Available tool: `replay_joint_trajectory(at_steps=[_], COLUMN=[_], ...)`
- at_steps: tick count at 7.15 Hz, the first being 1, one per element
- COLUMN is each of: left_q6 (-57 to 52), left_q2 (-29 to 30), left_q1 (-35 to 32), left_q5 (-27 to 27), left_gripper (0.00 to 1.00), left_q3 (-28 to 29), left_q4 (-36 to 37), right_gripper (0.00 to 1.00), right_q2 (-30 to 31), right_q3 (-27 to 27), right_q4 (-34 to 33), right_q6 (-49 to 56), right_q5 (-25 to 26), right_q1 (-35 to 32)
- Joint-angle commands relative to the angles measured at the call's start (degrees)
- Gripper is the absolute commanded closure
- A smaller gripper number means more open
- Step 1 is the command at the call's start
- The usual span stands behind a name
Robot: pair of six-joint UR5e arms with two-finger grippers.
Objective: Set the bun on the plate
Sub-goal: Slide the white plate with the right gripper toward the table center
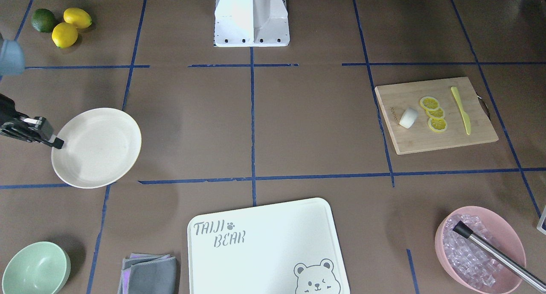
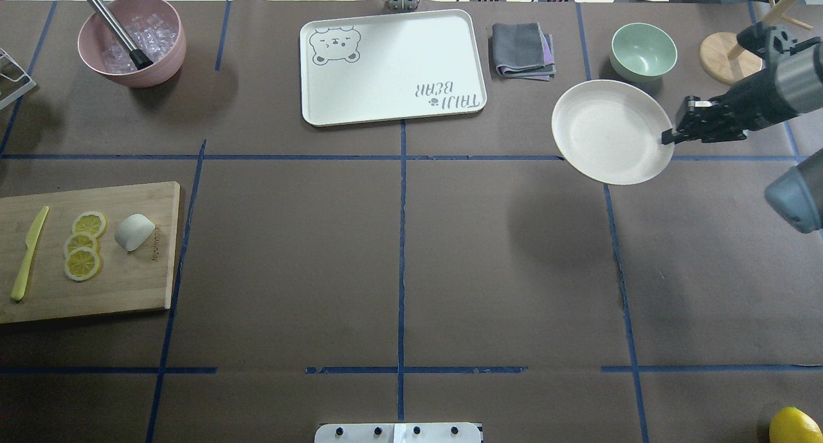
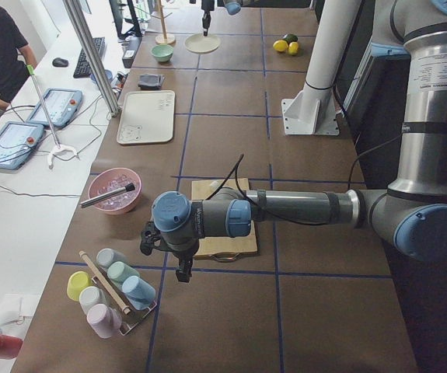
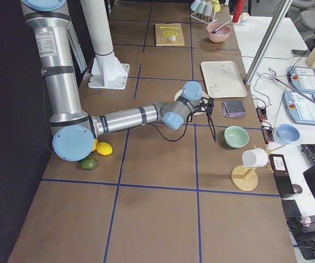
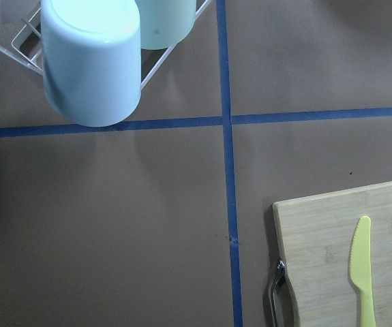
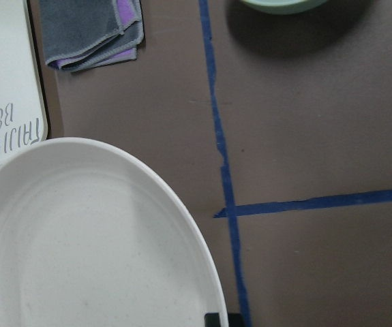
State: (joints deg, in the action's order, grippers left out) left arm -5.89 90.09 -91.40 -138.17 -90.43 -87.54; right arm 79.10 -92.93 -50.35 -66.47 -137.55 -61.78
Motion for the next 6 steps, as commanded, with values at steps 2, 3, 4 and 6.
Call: replay_joint_trajectory(at_steps=[2,3,4,6], left_q6=[0.0,0.0,0.09,0.09], left_q2=[-0.27,-0.27,-0.27,-0.36], left_q1=[0.0,0.08,0.09,0.08], left_q5=[0.0,0.0,0.0,0.0], left_gripper=[0.0,0.0,0.0,0.0], left_q3=[-0.27,-0.18,-0.18,-0.18], left_q4=[0.0,0.0,0.0,0.0], right_gripper=[1.0,1.0,1.0,1.0], right_q2=[-9.45,-12.45,-14.3,-18.09], right_q3=[-0.06,-0.23,-0.5,-0.41], right_q4=[-4.19,-6.93,-8.43,-11.86], right_q6=[-13.47,-15.94,-18.84,-21.94], right_q5=[12.98,18.14,21.59,27.83], right_q1=[13.66,18.05,21.66,27.47])
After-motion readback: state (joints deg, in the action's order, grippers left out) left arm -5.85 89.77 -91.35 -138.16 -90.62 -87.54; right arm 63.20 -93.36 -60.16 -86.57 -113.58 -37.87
